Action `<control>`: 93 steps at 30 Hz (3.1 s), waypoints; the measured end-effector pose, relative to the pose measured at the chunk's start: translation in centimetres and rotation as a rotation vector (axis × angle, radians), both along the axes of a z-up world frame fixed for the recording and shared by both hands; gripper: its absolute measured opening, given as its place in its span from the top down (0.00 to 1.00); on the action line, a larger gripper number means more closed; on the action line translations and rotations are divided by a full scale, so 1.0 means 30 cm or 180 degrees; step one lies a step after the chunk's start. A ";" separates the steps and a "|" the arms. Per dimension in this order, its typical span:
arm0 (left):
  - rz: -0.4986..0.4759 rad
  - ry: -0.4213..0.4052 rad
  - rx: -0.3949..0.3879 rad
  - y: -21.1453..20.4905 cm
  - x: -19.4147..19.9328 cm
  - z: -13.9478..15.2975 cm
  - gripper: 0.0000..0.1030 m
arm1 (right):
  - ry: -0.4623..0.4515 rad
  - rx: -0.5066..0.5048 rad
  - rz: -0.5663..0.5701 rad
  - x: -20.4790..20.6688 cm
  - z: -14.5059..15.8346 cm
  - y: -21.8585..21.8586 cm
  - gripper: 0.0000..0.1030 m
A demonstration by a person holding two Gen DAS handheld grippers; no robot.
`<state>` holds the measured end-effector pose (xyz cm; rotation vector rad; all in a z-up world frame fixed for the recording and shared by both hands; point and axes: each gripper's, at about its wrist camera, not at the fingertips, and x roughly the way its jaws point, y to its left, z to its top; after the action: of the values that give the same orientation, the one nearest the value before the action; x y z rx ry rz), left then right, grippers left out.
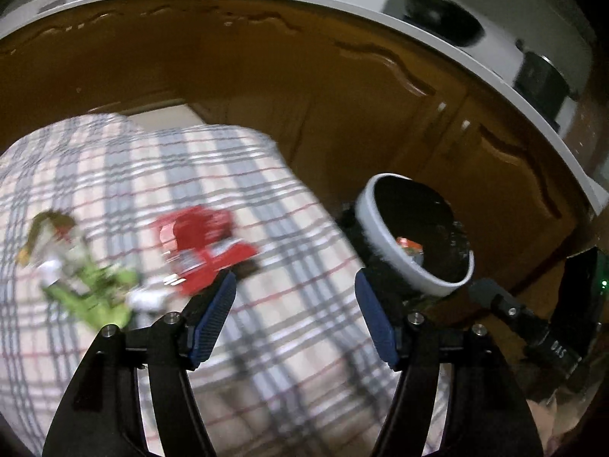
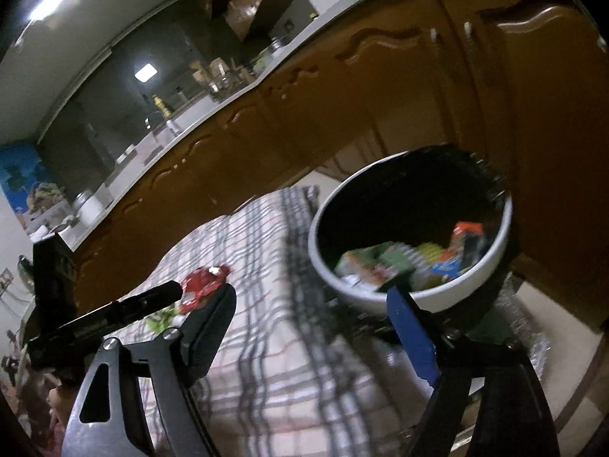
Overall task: Collect trash
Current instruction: 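Move both grippers back toward the green tube wrapper and red bag, then grasp the green-gold tube wrapper with the left gripper while the right grasps the red bag, then carry the tube wrapper and red bag over the bin and release both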
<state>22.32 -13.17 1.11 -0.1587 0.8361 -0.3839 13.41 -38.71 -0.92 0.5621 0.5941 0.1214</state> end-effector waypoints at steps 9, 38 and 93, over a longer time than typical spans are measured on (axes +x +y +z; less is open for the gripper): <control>0.0447 0.0096 -0.0120 0.242 -0.061 -0.035 0.36 | 0.0013 0.0085 0.0199 0.002 -0.005 0.138 0.19; 0.0891 0.0396 -0.0687 0.524 -0.007 -0.122 0.38 | 0.0329 0.0557 0.0528 0.239 -0.056 0.381 0.44; -0.0369 -0.0031 -0.0420 0.011 -0.022 0.094 1.00 | -0.0067 0.0111 -0.0272 -0.059 0.049 -0.002 0.98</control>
<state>21.67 -12.85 3.92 -0.2313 0.8128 -0.5487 11.66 -38.79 0.55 0.6184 0.5476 0.0572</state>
